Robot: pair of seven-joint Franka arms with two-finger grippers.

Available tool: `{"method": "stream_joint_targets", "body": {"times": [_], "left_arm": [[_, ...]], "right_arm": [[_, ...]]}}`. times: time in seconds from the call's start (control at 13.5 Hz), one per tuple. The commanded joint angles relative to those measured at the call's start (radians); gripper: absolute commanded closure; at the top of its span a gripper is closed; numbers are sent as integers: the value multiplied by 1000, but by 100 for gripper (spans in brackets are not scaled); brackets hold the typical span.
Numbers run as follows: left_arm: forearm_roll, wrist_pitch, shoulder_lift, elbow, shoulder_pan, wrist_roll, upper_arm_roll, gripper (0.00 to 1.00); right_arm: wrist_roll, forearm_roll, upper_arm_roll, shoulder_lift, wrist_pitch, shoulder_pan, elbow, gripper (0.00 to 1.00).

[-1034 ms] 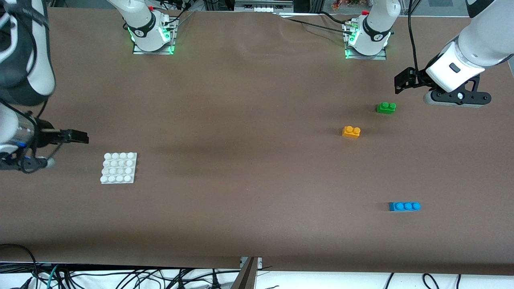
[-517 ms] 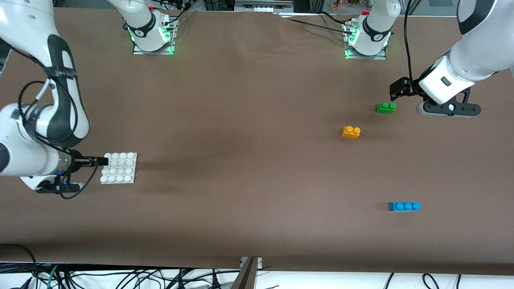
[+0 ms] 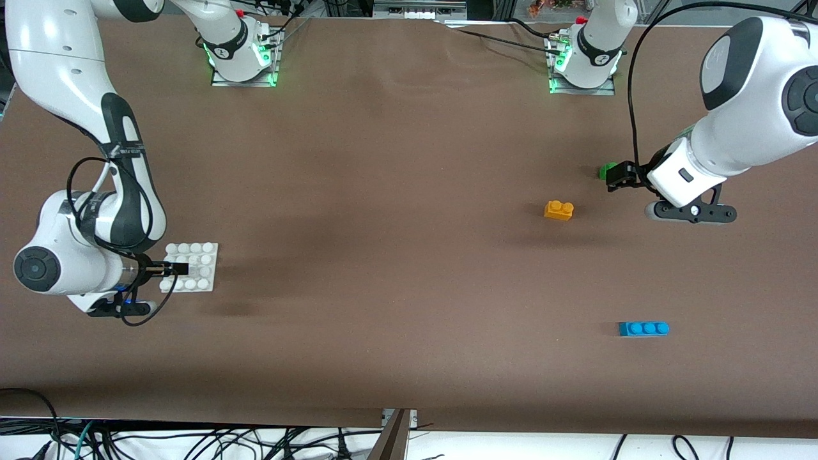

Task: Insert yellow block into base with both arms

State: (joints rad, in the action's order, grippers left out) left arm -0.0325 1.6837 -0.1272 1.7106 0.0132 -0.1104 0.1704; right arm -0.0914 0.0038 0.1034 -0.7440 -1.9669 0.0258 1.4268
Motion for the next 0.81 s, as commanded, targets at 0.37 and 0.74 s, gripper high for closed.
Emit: {"method": "stream_joint_targets", "body": {"times": [0.37, 0.74], "left_arm": [[-3, -53, 104, 0, 5, 24, -2, 0], [-3, -53, 101, -5, 5, 24, -2, 0]], "right_arm": [[-1, -22, -5, -43, -46, -6, 18, 0], [-1, -22, -5, -44, -59, -7, 38, 0]]}}
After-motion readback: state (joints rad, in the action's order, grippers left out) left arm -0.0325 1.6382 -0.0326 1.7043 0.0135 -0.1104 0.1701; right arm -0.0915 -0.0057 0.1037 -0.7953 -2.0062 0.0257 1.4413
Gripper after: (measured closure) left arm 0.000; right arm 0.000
